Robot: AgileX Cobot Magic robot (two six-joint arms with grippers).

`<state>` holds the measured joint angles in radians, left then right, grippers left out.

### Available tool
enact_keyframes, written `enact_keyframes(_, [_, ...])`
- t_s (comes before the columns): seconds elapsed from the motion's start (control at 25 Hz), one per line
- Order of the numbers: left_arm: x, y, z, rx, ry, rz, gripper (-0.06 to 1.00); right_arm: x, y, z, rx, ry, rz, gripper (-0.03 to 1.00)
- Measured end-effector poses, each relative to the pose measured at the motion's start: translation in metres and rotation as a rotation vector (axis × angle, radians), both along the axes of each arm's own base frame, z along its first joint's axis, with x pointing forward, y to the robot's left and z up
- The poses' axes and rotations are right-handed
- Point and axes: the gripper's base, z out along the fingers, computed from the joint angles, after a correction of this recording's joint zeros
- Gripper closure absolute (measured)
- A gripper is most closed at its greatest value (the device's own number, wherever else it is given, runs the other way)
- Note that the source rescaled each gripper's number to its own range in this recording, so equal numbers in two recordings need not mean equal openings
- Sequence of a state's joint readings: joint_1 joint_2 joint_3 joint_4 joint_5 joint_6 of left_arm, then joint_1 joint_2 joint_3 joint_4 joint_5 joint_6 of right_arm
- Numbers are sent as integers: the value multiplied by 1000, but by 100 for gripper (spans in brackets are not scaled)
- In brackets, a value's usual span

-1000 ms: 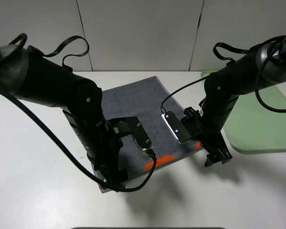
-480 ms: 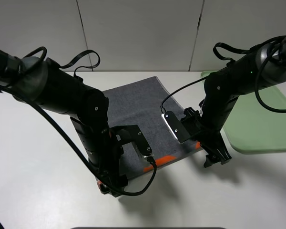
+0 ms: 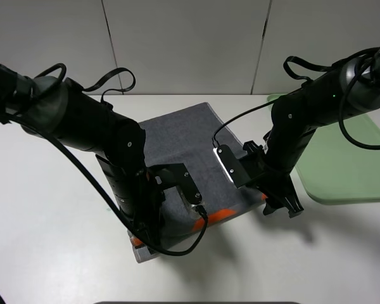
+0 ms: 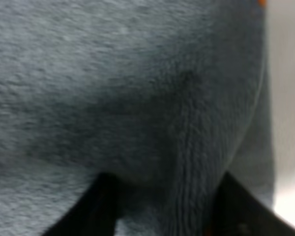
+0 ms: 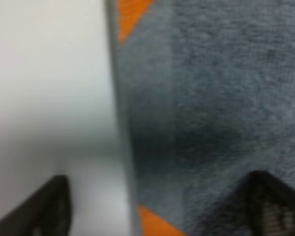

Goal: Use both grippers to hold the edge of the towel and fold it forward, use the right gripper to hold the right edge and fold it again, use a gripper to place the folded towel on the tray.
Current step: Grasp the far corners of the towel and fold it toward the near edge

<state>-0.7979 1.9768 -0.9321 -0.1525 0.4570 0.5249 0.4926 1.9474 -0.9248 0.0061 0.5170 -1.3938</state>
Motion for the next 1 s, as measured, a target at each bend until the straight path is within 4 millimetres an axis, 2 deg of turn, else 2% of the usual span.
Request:
enact_keyframes(0.16, [0, 0, 0, -4, 2, 7, 75, 1, 1, 0, 10, -16, -1, 60])
enact_keyframes(0.24, [0, 0, -1, -3, 3, 7, 82, 2, 1, 0, 13, -16, -5, 79])
enact_keyframes(0.36, [0, -1, -1, -5, 5, 11, 91, 2, 2, 1, 20, -14, -15, 97])
enact_keyframes(1.0, [-1, -1, -1, -5, 9, 12, 94, 3, 4, 1, 42, -27, -35, 97])
